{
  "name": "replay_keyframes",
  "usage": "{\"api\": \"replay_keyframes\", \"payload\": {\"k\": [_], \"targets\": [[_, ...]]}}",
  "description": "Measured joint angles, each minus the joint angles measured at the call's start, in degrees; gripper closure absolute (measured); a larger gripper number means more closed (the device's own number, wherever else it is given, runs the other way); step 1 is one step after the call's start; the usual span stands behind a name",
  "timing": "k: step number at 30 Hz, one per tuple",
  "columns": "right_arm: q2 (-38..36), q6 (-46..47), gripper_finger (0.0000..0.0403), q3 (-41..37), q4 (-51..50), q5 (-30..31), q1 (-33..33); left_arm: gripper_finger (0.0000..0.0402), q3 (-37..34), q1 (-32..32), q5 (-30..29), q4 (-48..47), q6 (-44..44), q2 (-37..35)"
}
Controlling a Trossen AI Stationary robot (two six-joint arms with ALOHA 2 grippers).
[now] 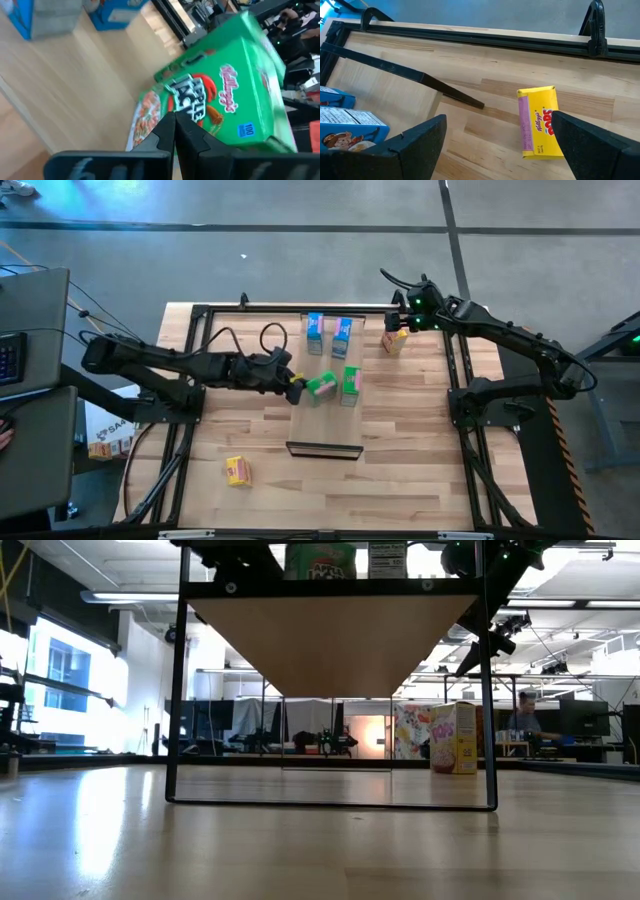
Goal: Stack cereal on shelf
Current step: Put the green cereal box on the shelf aligned with the other green cereal box
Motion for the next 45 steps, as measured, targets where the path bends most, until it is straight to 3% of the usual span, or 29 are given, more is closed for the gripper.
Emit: {"api": "replay_keyframes", "payload": {"k": [21, 30, 45], "targets": [[0.0, -0.2, 0.0045, 0.0, 0.0, 0.1, 0.0, 0.0401, 0.0, -7.1, -1.8, 0.5, -10.8, 0.0], [0.0, 0.0, 0.0045, 0.0, 0.0, 0.0, 0.0, 0.0401, 0.0, -8.8, 8.2, 1.1, -11.8, -0.7], [0.0, 0.0, 0.0045, 0.0, 0.0, 0.0, 0.0, 0.0401, 0.1, -8.4, 7.3, 8.4, -17.2, 5.3]]}}
